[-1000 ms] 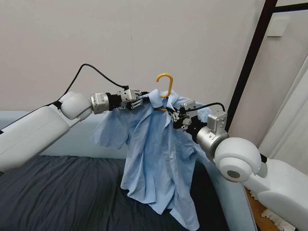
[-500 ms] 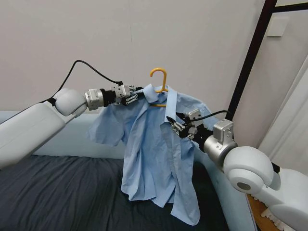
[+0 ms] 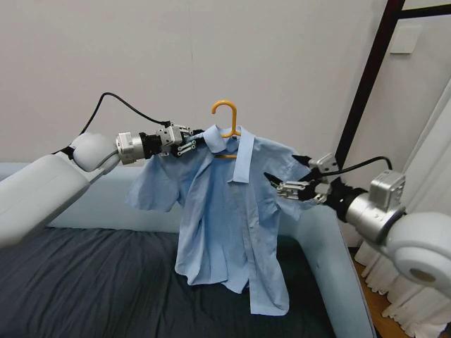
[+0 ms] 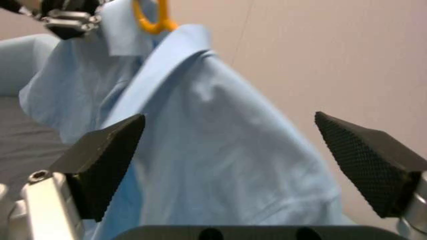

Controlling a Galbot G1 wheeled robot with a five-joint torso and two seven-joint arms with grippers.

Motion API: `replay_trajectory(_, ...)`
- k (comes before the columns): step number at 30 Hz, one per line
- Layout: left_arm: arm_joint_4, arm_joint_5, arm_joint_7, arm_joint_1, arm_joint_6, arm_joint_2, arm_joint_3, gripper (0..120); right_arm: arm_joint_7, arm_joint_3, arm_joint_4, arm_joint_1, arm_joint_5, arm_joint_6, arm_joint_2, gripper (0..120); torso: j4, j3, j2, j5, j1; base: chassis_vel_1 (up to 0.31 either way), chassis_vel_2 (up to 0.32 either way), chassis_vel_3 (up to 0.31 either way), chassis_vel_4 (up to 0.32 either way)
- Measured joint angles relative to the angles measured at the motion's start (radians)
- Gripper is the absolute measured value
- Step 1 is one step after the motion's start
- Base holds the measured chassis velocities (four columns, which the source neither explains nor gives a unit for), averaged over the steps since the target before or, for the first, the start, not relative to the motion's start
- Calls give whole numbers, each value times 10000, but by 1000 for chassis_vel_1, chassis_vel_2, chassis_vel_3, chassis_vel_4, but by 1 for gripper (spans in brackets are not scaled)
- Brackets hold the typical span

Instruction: Pick up the clothes from the sofa and hang them on the clothes hanger.

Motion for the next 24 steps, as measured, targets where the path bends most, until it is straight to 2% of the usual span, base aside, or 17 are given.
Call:
replay_trajectory(2,-64,-224,218,40,-90,-56,38,7,-464,-4,-220,120,124,151,-317,100,6,0,0,1,1,0,0,0,0)
replay_trajectory(3,67,-310,407,-16,-198,-364,140,7,-921,-12,-289,121,133,262,-699,100,11,1,0,-1,0,0,0,0,0)
replay_trajectory(4,147,-325,533,-104,-299,-666,267,7,-1258,-27,-311,136,137,278,-972,100,-5,1,0,-4,1,0,0,0,0)
replay_trajectory(6,130,-335,592,-159,-351,-780,348,7,-1489,-54,-388,204,138,253,-1091,100,-10,1,0,3,0,0,0,0,0)
replay_trajectory(8,-7,-338,680,-217,-473,-836,425,7,-1941,-155,-472,296,-16,179,-1223,100,-14,0,0,7,1,0,0,0,0)
replay_trajectory(12,-327,-171,873,-252,-700,-765,443,7,-2851,-341,-587,135,-1063,461,-1437,100,3,1,0,5,1,0,0,0,0)
replay_trajectory(16,-439,-82,945,-212,-805,-677,442,7,-3032,-417,-593,20,-1344,524,-1598,100,5,1,0,0,0,0,0,0,0)
replay_trajectory(20,-434,-19,960,-158,-895,-724,425,7,-3084,-452,-668,22,-1352,463,-1680,87,-2,1,0,1,1,0,0,0,0)
replay_trajectory(21,-434,-19,960,-158,-895,-724,425,7,-3084,-452,-668,22,-1352,463,-1680,87,-2,1,0,1,1,0,0,0,0)
replay_trajectory(24,-325,17,960,-131,-974,-848,371,7,-3157,-472,-647,24,-1143,339,-1714,70,-3,1,0,1,3,0,0,0,0)
